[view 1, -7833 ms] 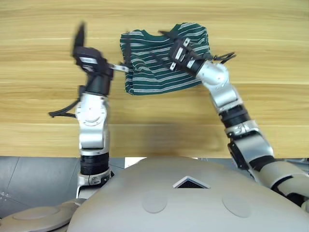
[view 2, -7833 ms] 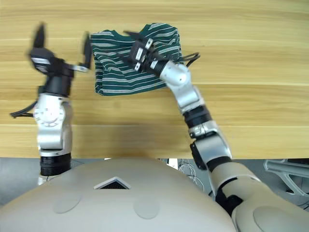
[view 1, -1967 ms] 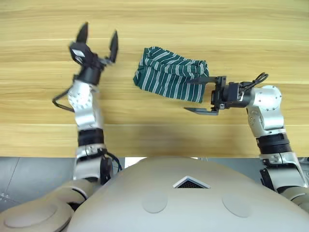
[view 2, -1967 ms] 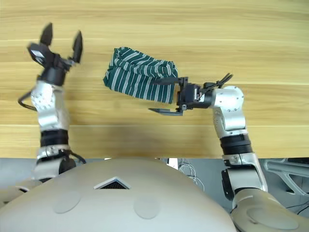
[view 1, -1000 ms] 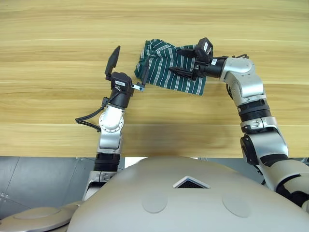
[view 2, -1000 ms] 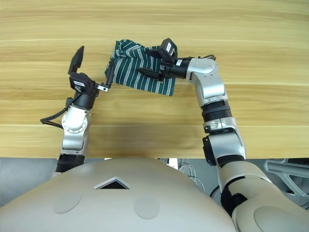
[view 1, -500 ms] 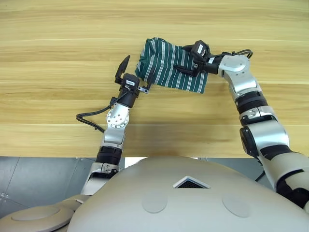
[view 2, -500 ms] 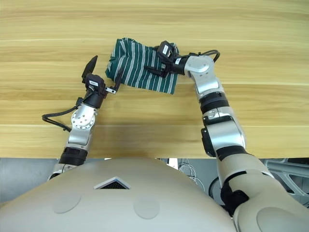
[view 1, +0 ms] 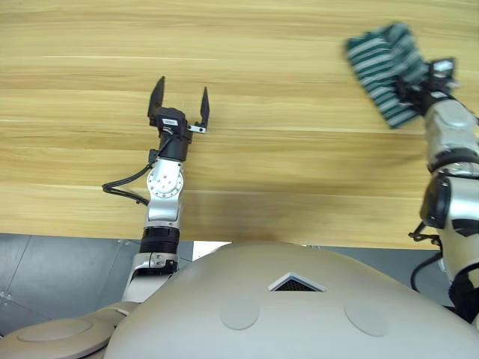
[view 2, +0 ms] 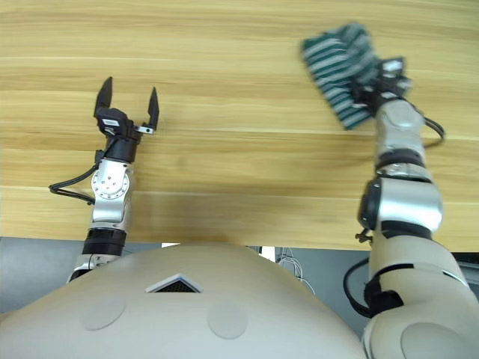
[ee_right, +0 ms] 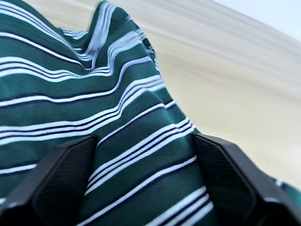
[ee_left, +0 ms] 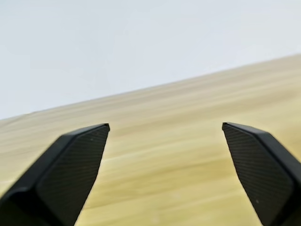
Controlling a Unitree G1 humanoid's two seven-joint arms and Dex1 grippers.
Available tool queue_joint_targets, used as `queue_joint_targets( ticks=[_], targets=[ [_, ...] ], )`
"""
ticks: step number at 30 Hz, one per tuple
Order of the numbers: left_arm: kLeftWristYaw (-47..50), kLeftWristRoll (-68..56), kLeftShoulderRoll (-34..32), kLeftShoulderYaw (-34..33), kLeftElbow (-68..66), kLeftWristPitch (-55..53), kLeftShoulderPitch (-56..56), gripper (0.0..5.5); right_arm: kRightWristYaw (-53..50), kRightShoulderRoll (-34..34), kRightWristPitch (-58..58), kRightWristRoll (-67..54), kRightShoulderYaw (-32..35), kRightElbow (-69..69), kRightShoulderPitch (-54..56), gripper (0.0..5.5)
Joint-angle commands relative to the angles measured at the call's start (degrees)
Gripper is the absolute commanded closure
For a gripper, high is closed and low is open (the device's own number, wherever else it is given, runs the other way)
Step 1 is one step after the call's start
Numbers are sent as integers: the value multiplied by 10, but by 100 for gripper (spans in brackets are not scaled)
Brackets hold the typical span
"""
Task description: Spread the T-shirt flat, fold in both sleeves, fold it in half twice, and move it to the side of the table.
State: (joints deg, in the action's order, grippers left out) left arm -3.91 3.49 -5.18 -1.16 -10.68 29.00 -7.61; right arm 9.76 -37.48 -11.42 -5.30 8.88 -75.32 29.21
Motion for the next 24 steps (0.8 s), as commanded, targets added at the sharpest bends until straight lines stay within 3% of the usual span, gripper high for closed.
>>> queue_joint_targets(
  ticks=[1, 7, 11, 15, 19, 24],
  targets=[
    [7, -14, -11, -21, -30, 14, 25, 118, -70, -4, 55, -6, 50, -37, -65, 172],
    [-1, -28, -13, -32, -71, 39, 49, 118, -66, 17, -36, 26, 49, -22, -25, 172],
    [-3, -47, -33, -57, -134, 62, 115, 118, -29, 23, -214, 31, 49, 17, 44, 172],
    [-2, -48, -61, -77, -237, 94, 201, 118, 10, 122, -351, 32, 23, 75, 91, 172],
    [11, -29, -75, -77, -343, 140, 236, 118, -35, 209, -372, 80, -23, 56, 82, 172],
    [16, -27, -74, -80, -391, 177, 255, 118, -44, 200, -386, 76, -8, 46, 77, 172]
  ],
)
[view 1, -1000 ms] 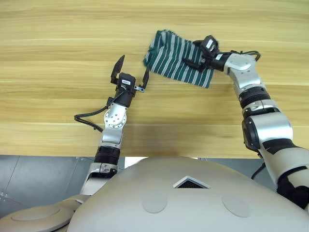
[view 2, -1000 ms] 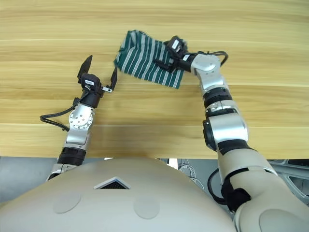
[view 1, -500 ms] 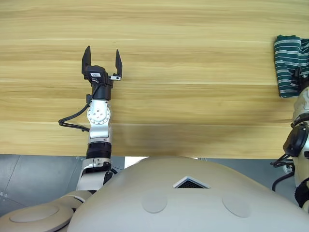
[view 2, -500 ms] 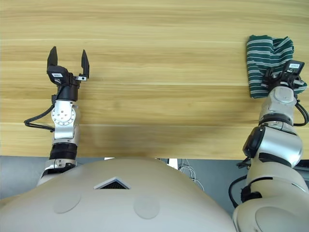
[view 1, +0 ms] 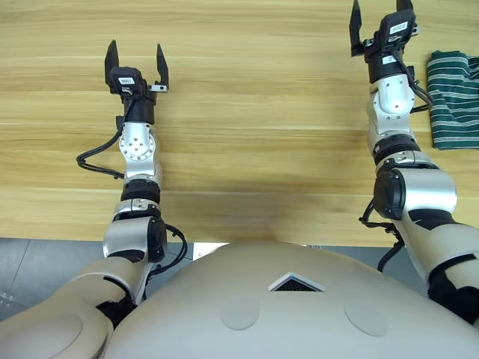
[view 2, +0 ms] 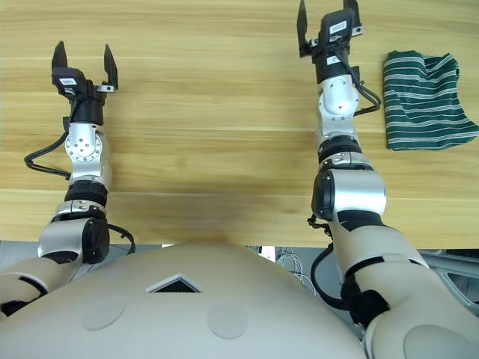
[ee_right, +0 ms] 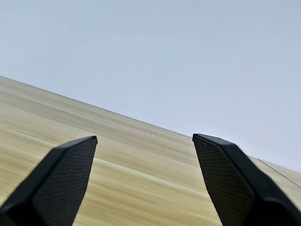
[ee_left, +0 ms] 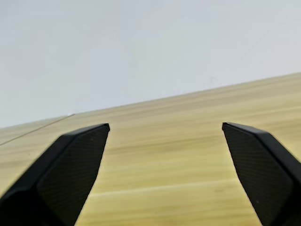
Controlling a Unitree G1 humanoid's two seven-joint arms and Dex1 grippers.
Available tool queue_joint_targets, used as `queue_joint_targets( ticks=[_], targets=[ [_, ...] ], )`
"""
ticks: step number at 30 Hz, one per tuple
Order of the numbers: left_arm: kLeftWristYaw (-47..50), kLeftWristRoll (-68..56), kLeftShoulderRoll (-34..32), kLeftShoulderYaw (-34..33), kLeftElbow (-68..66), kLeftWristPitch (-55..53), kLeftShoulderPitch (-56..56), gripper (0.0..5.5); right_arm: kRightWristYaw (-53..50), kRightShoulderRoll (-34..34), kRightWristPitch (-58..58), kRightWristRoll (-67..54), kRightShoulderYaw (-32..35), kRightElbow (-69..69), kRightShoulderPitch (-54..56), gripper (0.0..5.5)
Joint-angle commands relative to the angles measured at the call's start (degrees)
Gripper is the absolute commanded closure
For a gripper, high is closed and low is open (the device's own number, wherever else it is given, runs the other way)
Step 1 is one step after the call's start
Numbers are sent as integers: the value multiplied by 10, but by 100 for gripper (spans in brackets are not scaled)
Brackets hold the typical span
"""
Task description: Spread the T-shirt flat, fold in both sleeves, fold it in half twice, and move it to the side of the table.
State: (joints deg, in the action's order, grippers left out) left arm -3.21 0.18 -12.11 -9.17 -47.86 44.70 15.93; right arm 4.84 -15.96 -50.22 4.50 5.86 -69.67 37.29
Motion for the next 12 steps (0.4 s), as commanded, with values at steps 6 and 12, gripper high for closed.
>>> queue_joint_targets(
  ticks=[6, 12],
  targets=[
    [16, 13, -7, 3, -32, 40, 23, 118, -22, -19, -10, 17, -2, -13, -6, 172],
    [15, 12, -6, 5, -29, 47, 20, 118, -63, -26, -10, 53, -24, -15, -7, 172]
  ],
)
